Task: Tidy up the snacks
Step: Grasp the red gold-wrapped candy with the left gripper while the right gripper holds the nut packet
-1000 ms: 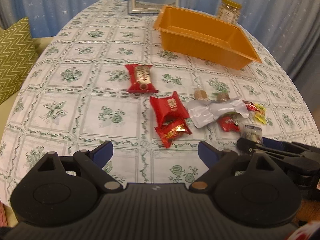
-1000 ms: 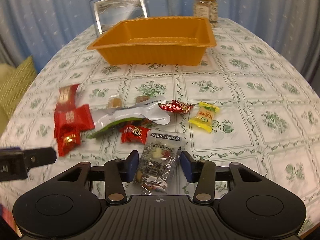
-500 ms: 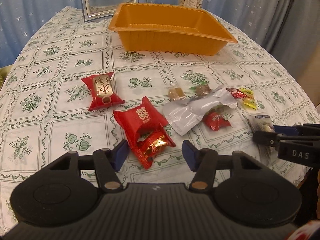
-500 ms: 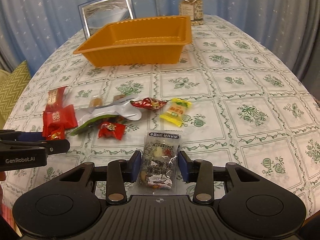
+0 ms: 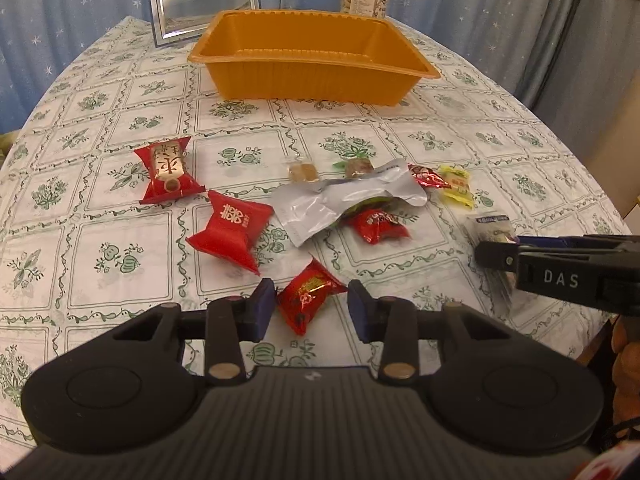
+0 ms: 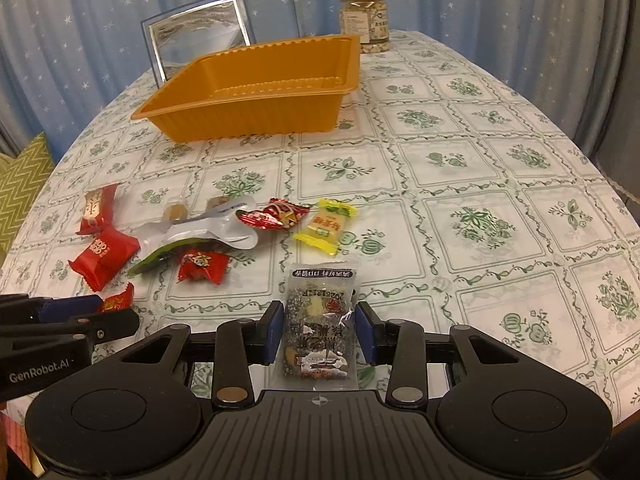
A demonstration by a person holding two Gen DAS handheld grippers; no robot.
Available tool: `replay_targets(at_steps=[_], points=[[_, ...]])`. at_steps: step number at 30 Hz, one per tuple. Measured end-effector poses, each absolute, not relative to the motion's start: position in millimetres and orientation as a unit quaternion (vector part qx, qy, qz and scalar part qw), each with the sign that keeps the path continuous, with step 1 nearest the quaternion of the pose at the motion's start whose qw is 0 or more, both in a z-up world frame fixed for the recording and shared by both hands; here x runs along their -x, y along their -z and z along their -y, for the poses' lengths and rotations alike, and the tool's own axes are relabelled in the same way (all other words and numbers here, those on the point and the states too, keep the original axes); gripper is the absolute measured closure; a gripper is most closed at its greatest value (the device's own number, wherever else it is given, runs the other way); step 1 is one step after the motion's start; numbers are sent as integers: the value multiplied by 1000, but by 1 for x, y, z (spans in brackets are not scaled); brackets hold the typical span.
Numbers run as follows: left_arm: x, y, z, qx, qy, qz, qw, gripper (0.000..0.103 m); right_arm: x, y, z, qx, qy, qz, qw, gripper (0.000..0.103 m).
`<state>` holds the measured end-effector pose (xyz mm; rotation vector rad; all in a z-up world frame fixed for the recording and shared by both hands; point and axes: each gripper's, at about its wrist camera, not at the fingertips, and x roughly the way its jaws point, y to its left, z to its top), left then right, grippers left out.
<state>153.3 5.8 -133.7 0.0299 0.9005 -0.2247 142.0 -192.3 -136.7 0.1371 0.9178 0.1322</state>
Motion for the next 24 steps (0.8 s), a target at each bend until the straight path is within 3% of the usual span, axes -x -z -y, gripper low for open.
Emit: replay_targets(at_steps=[11,16,22,24], points=[[-157,136,11,-140,172,-408,885,60,-143,138,193,-66,-71,-444,891,64],[-164,133,8,-153,209,-399,880,45,-144,139,194,-67,-72,-445,890,63],[-172,141,11,-187,244,-409,859,48,-144,140,194,-66,-72,-444,890,63],[-172,142,12,-191,255,-410,855,54,-144,140,194,-66,-73,-444,890,63]])
